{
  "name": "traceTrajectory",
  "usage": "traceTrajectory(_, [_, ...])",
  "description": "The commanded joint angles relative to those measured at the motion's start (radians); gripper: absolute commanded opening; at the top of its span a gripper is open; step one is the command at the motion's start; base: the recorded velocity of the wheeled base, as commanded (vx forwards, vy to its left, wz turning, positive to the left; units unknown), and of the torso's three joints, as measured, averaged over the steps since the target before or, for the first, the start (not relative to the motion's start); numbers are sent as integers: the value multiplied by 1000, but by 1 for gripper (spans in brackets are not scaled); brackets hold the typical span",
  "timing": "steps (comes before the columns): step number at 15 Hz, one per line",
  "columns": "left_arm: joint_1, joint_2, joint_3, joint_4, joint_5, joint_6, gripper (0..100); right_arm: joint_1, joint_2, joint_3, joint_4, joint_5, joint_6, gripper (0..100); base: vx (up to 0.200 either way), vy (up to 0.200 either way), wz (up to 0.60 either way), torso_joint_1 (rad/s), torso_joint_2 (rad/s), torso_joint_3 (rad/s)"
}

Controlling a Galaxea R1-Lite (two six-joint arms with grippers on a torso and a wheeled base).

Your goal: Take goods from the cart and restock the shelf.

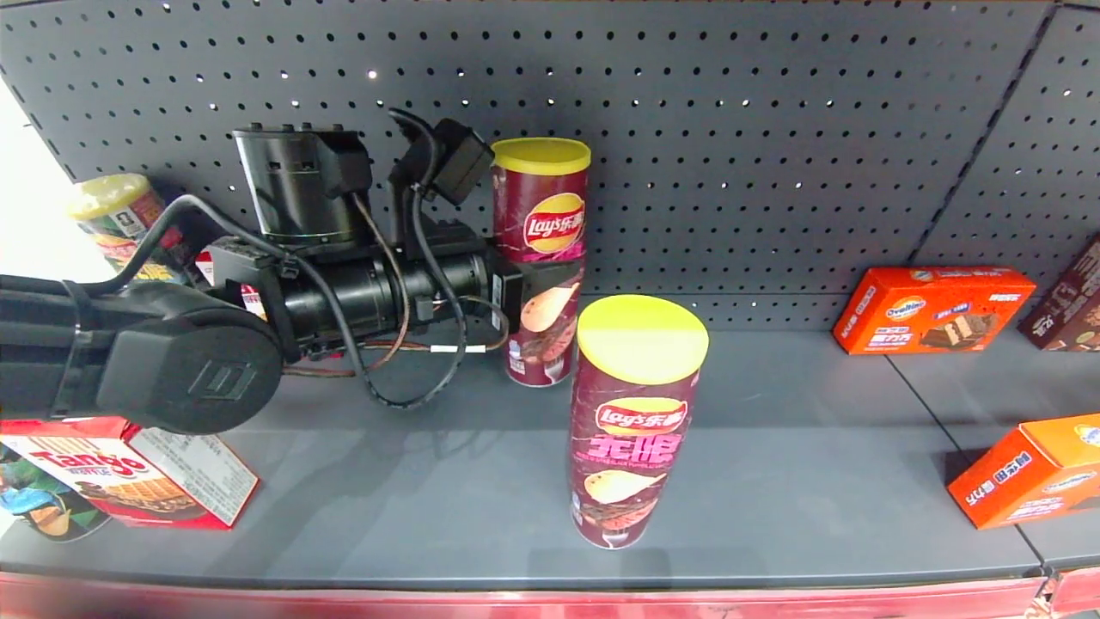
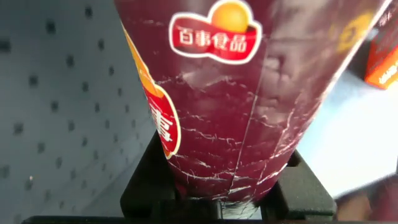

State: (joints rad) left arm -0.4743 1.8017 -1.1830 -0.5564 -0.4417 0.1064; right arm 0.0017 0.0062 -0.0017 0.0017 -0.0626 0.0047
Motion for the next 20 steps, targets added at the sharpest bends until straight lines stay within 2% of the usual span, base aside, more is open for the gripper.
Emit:
traceTrajectory(1, [-4, 62, -43, -19, 0, -4, 0, 0, 1, 0, 0, 0, 0, 100, 0, 0, 0, 0, 0, 0])
traceTrajectory(4, [-10, 113, -49, -114, -23, -10, 0, 0, 3, 0, 0, 0, 0, 100, 0, 0, 0, 0, 0, 0])
traceTrajectory(5, [-20, 128, -52, -149, -40, -40, 0, 0, 1, 0, 0, 0, 0, 100, 0, 0, 0, 0, 0, 0])
traceTrajectory(7, [-21, 156, -63, -183, -42, -53, 0, 0, 1, 0, 0, 0, 0, 100, 0, 0, 0, 0, 0, 0])
traceTrajectory(16, [-21, 214, -102, -206, -58, -45, 0, 0, 3, 0, 0, 0, 0, 100, 0, 0, 0, 0, 0, 0])
traceTrajectory(18, [-21, 220, -102, -206, -60, -22, 0, 0, 3, 0, 0, 0, 0, 100, 0, 0, 0, 0, 0, 0])
traceTrajectory(20, [-21, 231, -102, -206, -60, -13, 0, 0, 3, 0, 0, 0, 0, 100, 0, 0, 0, 0, 0, 0])
